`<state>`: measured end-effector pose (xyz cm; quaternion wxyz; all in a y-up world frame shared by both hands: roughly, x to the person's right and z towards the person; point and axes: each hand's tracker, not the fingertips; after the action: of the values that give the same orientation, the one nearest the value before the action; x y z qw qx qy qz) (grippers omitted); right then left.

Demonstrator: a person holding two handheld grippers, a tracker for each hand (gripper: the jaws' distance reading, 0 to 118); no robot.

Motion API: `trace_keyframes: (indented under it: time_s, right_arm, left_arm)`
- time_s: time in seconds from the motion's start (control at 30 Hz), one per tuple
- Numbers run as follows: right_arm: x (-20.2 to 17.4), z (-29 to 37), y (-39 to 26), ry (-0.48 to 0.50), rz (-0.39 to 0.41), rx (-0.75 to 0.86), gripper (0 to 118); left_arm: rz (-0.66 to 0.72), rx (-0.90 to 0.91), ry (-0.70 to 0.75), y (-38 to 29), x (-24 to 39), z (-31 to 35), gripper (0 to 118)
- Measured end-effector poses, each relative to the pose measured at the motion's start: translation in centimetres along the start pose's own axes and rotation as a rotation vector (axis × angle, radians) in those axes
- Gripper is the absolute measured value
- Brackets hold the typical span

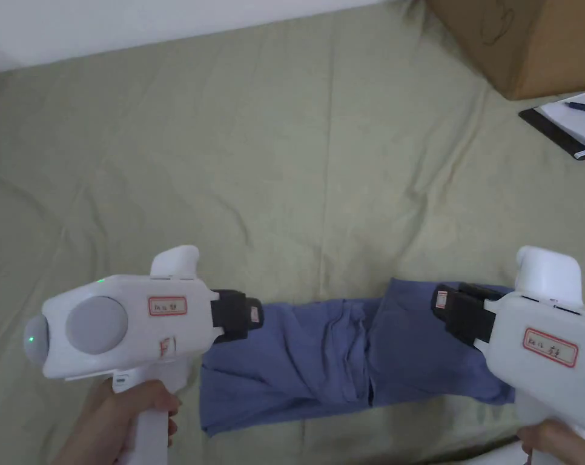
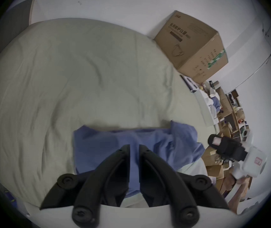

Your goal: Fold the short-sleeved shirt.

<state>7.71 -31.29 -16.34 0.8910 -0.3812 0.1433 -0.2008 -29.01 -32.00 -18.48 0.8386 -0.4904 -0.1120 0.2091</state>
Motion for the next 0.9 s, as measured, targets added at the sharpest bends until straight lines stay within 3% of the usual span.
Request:
trace_keyframes:
  time_s: [0.07, 0.3, 0.47, 0.7, 0.9]
  right_arm:
    - [-0.1, 0.0, -0.1, -0.001, 0.013, -0.001, 0]
    - [-0.5, -0.2, -0.3, 0.019, 0.035, -0.018, 0]
    - [-0.3, -0.1, -0.6, 0.011, 0.039, -0.029, 0]
    - [-0.3, 0.2, -0.7, 0.006, 0.061, -0.033, 0]
    - [-0.7, 0.1, -0.5, 0.014, 0.077, -0.036, 0]
  left_arm:
    - [0.012, -0.048, -0.016, -0.8, -0.3, -1.2, 1]
    - [-0.056, -0.198, -0.115, -3.4, 3.2, -6.4, 1]
    - [-0.162, -0.253, 0.004, -3.8, 6.3, -8.8, 1]
    - [-0.155, -0.186, -0.127, -2.9, 7.0, -4.8, 1]
    - [-0.072, -0.027, -0.233, -1.7, 1.5, 1.4, 1]
